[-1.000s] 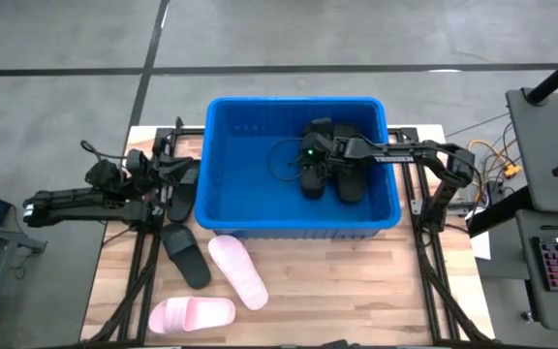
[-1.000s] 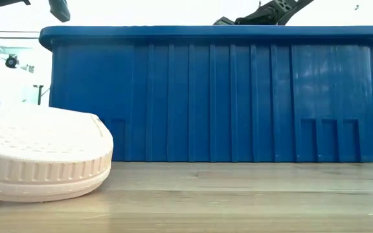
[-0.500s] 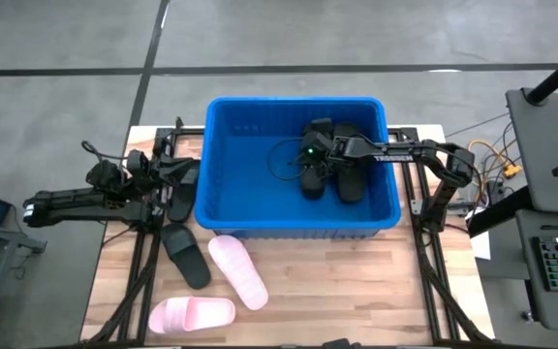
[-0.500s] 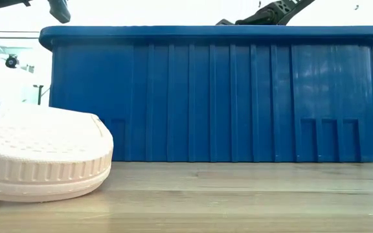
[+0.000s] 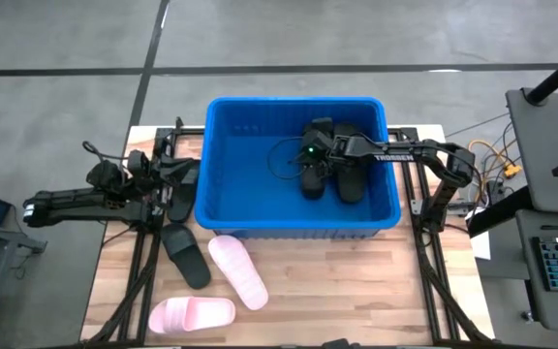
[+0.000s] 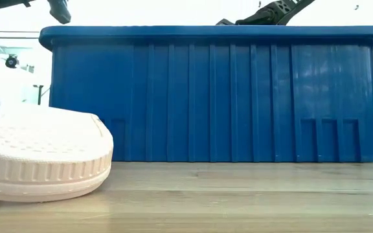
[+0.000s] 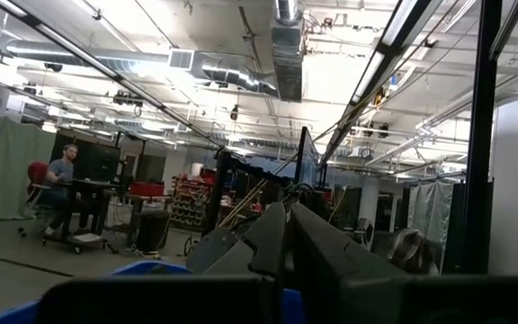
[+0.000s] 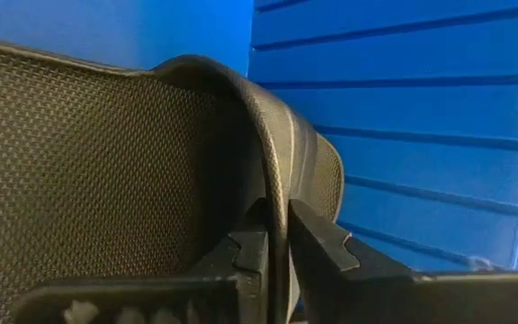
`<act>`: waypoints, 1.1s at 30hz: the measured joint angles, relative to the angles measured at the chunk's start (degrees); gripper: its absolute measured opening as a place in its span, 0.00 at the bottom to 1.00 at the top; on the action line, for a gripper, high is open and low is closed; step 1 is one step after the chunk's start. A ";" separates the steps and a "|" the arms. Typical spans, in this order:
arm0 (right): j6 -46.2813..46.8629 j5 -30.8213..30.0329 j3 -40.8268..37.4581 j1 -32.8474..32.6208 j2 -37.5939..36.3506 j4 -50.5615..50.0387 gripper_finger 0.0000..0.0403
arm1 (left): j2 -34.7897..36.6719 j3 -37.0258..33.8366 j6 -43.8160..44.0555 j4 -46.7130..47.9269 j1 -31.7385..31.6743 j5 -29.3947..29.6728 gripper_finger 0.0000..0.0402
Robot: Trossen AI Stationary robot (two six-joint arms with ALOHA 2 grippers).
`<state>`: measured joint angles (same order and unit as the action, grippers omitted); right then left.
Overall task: Pick and place slides into bin
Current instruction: Put the black slide into the blue bin
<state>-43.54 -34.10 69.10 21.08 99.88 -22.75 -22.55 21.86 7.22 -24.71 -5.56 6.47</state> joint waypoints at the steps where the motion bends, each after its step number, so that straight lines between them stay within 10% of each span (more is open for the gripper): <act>1: 0.01 0.03 0.00 0.00 0.00 -0.01 0.10 | 0.01 -0.08 0.00 0.00 0.00 0.00 0.02; 17: 9.21 6.59 1.48 0.47 -0.06 -5.94 0.41 | 0.33 -0.98 0.11 -0.26 -0.02 -0.01 0.02; 33: 13.13 9.86 7.66 0.37 -0.13 -14.85 0.44 | 0.36 -0.98 0.67 -0.30 -0.04 -0.01 0.02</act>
<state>-30.41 -24.24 76.76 21.45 99.74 -37.60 -22.20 20.88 7.89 -25.01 -5.61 6.46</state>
